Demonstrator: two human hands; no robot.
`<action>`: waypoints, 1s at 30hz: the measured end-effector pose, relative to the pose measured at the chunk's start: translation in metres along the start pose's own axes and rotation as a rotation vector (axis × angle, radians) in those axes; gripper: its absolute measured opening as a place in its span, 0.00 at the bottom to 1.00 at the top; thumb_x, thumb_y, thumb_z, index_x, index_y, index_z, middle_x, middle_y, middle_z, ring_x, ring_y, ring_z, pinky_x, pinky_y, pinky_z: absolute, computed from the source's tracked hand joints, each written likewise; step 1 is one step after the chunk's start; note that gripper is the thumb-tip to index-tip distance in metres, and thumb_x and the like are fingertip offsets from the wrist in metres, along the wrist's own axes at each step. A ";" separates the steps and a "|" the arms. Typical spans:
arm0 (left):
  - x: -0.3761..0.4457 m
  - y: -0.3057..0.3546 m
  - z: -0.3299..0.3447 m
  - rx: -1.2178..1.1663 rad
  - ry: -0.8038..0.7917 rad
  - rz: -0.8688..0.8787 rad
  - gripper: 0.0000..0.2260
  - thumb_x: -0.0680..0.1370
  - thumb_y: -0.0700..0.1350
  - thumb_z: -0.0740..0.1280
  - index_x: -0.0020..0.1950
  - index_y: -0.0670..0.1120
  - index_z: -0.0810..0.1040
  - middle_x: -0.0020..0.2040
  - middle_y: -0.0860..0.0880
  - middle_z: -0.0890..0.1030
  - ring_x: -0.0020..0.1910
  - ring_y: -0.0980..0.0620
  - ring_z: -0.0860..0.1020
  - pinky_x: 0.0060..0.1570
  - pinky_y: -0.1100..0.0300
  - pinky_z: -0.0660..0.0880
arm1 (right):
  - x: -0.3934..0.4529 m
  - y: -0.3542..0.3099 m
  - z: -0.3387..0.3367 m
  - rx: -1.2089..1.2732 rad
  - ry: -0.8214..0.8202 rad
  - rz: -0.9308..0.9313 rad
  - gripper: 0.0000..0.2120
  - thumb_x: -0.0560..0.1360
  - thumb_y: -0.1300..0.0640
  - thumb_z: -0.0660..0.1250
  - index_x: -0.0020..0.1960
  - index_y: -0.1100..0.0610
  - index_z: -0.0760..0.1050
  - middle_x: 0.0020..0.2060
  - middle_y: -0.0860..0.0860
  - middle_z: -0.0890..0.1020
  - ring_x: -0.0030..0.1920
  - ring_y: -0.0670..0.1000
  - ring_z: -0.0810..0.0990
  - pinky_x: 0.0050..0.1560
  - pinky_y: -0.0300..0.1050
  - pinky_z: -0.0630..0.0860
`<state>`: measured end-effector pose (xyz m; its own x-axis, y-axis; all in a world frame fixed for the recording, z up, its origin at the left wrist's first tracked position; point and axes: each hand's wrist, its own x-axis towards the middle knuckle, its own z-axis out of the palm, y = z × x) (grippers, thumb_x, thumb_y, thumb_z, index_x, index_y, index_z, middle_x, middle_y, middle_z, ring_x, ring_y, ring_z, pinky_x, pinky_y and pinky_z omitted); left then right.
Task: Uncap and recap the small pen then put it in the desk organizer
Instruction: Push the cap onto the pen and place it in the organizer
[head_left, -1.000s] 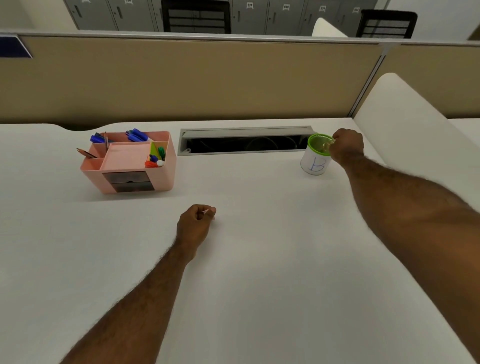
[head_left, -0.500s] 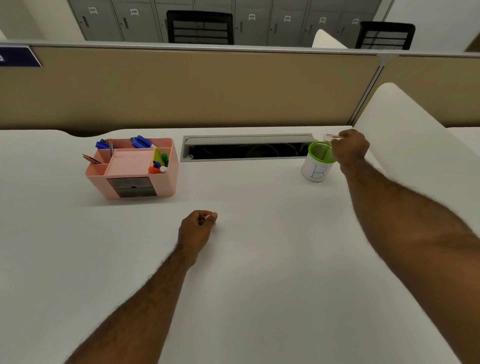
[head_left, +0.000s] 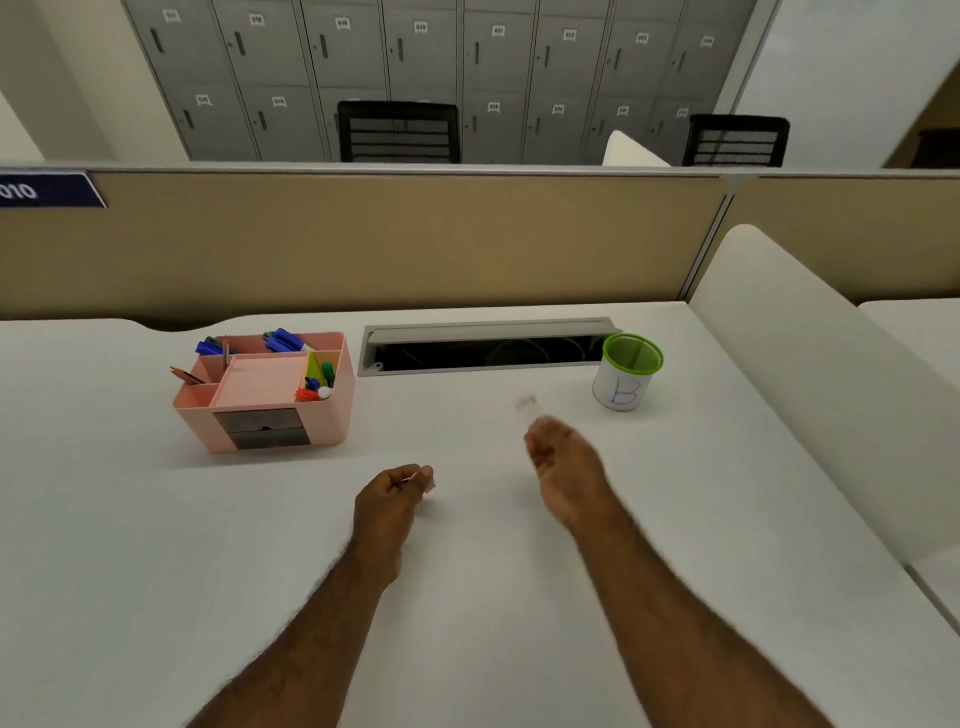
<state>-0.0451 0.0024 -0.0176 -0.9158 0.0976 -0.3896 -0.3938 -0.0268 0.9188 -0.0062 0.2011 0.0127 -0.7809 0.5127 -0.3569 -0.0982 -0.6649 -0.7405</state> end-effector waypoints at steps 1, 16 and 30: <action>-0.002 0.002 0.002 -0.036 -0.004 -0.006 0.11 0.75 0.42 0.71 0.56 0.42 0.80 0.51 0.44 0.84 0.49 0.49 0.79 0.51 0.56 0.73 | -0.009 0.013 -0.001 -0.026 -0.004 0.029 0.10 0.76 0.72 0.63 0.39 0.60 0.75 0.28 0.50 0.78 0.25 0.43 0.76 0.30 0.31 0.76; -0.014 0.011 0.016 -0.121 -0.004 0.063 0.06 0.75 0.42 0.72 0.51 0.46 0.80 0.53 0.45 0.85 0.55 0.46 0.80 0.52 0.55 0.74 | -0.055 0.063 -0.003 -0.567 -0.077 0.025 0.10 0.72 0.63 0.72 0.54 0.57 0.79 0.49 0.56 0.83 0.44 0.50 0.80 0.55 0.50 0.80; -0.015 0.008 0.016 -0.142 -0.025 0.018 0.07 0.75 0.41 0.72 0.52 0.44 0.80 0.54 0.42 0.84 0.56 0.44 0.81 0.55 0.54 0.77 | -0.057 0.064 0.007 -0.623 -0.077 -0.043 0.09 0.71 0.61 0.73 0.50 0.53 0.79 0.46 0.50 0.84 0.47 0.50 0.82 0.56 0.50 0.80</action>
<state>-0.0329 0.0161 -0.0034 -0.9213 0.1205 -0.3697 -0.3860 -0.1689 0.9069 0.0277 0.1251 -0.0102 -0.8288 0.4758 -0.2946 0.2292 -0.1916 -0.9543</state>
